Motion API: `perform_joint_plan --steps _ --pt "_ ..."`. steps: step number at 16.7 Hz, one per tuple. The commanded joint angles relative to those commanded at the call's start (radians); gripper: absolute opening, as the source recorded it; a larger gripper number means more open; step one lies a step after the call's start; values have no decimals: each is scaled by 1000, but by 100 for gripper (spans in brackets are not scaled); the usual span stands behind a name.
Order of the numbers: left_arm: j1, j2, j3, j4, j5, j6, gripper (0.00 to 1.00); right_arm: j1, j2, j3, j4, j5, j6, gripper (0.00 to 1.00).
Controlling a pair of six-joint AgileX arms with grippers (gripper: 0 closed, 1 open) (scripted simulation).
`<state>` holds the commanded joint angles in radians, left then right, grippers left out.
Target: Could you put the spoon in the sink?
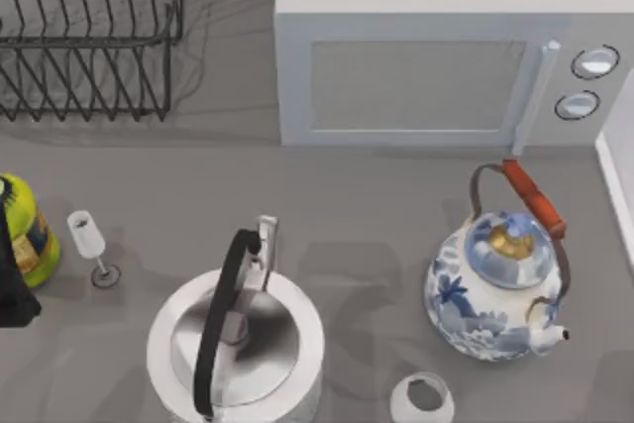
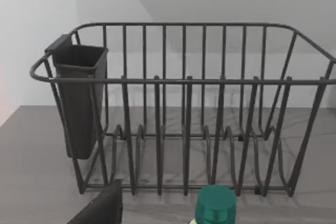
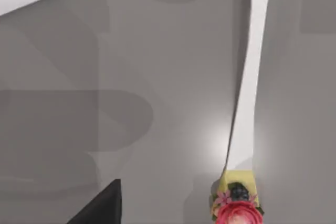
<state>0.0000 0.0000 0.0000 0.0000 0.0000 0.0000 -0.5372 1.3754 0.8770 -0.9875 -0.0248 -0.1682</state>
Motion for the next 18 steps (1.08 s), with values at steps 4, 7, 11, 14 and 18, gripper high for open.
perform_joint_plan --steps 4,7,11,14,18 --pt "0 0 0 0 0 0 100 -21 47 36 -34 -1 -6 100" --pt "0 0 0 0 0 0 100 -16 44 33 -31 0 -5 100" --pt "0 0 0 0 0 0 100 -15 82 -7 39 -1 -1 100" --pt "0 0 0 0 0 0 100 -12 154 -80 194 -1 4 100" --pt "0 0 0 0 0 0 100 -8 250 -176 386 0 11 100"
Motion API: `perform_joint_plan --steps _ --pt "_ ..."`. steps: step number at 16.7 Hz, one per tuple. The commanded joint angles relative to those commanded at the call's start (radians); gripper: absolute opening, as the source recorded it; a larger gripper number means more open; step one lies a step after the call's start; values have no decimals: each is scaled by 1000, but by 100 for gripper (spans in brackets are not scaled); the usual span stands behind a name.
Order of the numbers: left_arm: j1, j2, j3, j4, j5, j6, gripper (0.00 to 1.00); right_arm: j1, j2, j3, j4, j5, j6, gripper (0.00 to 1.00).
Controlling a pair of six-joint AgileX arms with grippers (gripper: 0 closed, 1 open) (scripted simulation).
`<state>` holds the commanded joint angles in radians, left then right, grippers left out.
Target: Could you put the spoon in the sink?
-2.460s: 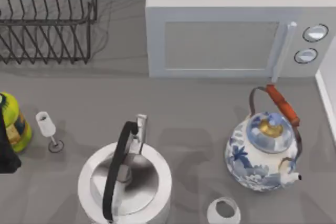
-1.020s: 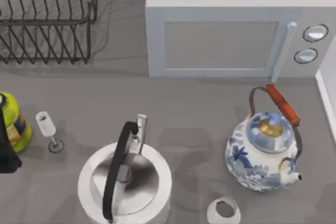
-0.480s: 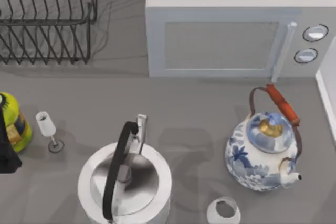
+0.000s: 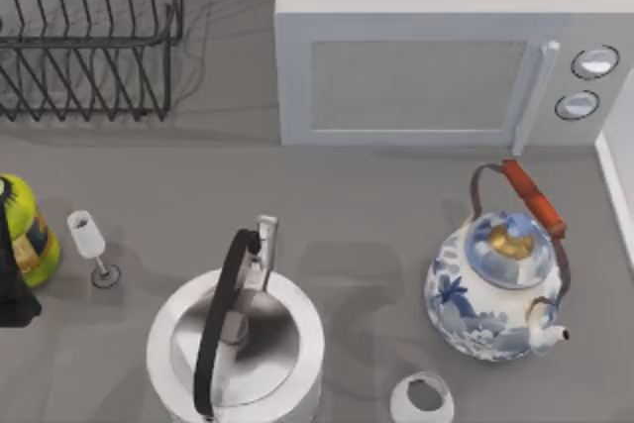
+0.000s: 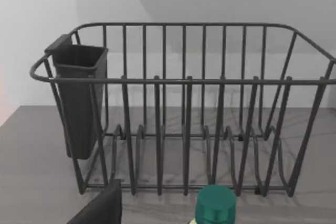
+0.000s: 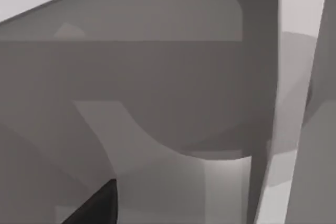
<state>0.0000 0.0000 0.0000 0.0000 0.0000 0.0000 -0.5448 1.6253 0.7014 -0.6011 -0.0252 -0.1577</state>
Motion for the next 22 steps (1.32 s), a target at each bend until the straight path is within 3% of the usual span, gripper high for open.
perform_joint_plan --steps 6,19,22 --pt "0 0 0 0 0 0 100 1 25 -24 44 0 1 100" --pt "0 0 0 0 0 0 100 1 25 -24 44 0 1 2" --pt "0 0 0 0 0 0 100 1 25 -24 44 0 1 0"
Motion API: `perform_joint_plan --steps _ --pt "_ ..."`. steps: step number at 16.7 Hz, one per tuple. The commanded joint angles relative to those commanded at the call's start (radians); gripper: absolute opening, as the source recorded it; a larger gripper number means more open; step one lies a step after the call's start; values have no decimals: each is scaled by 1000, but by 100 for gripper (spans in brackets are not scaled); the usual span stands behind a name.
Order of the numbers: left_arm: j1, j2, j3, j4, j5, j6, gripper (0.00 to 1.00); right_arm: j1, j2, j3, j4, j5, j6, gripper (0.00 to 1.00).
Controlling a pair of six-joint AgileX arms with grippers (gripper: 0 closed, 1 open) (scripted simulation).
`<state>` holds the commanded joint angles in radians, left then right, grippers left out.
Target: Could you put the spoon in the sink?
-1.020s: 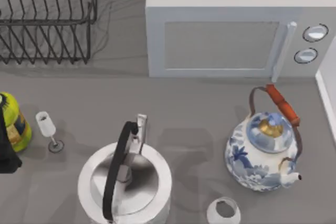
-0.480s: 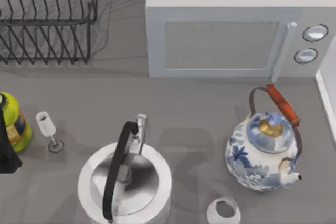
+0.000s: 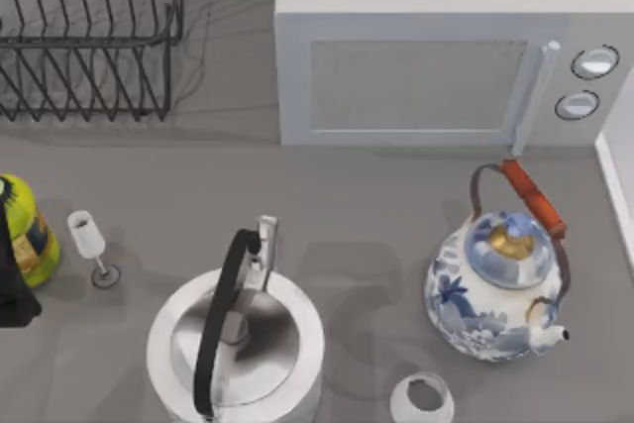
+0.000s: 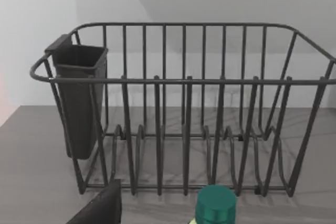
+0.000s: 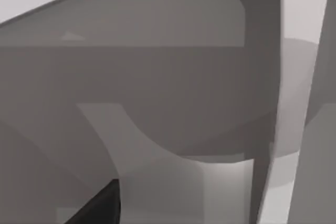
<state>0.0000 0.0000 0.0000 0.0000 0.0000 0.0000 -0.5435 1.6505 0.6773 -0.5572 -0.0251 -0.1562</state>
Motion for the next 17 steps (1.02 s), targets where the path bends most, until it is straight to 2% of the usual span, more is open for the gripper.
perform_joint_plan --steps 5,9,17 --pt "0 0 0 0 0 0 100 0 0 0 0 0 0 0" --pt "0 0 0 0 0 0 100 -7 -78 62 -102 12 0 0" --pt "0 0 0 0 0 0 100 -9 -216 283 -480 13 -6 0"
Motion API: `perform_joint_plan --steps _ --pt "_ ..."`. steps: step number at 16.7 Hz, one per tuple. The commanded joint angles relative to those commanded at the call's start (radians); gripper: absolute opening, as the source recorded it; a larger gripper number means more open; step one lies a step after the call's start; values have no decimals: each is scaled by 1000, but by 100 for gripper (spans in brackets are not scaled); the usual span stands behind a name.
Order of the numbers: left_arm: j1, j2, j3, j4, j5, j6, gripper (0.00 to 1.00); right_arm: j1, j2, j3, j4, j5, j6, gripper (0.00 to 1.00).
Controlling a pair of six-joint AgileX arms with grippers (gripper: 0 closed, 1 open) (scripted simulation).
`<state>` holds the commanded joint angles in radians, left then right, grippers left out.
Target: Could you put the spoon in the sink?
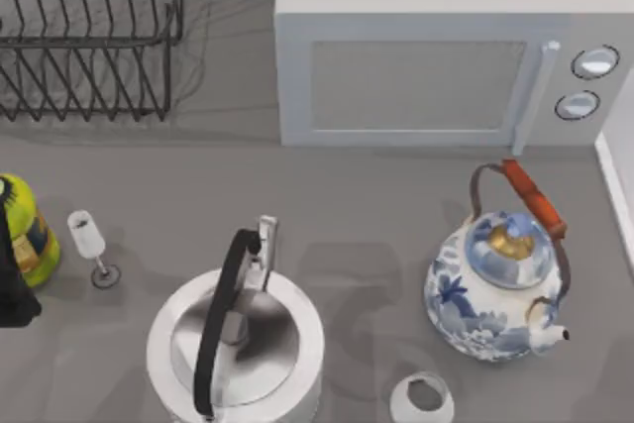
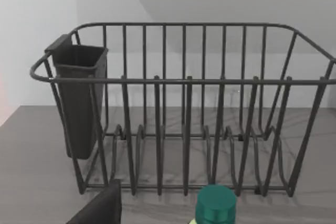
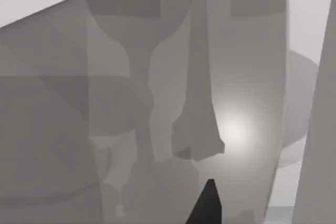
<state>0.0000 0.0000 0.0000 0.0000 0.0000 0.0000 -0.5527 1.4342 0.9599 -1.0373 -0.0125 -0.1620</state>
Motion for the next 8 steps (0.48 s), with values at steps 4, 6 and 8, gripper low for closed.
perform_joint_plan --steps 4,6,8 --pt "0 0 0 0 0 0 100 1 -22 24 -31 1 0 0" --pt "0 0 0 0 0 0 100 2 -18 21 -29 0 2 0" --pt "0 0 0 0 0 0 100 4 -9 31 -33 0 5 0"
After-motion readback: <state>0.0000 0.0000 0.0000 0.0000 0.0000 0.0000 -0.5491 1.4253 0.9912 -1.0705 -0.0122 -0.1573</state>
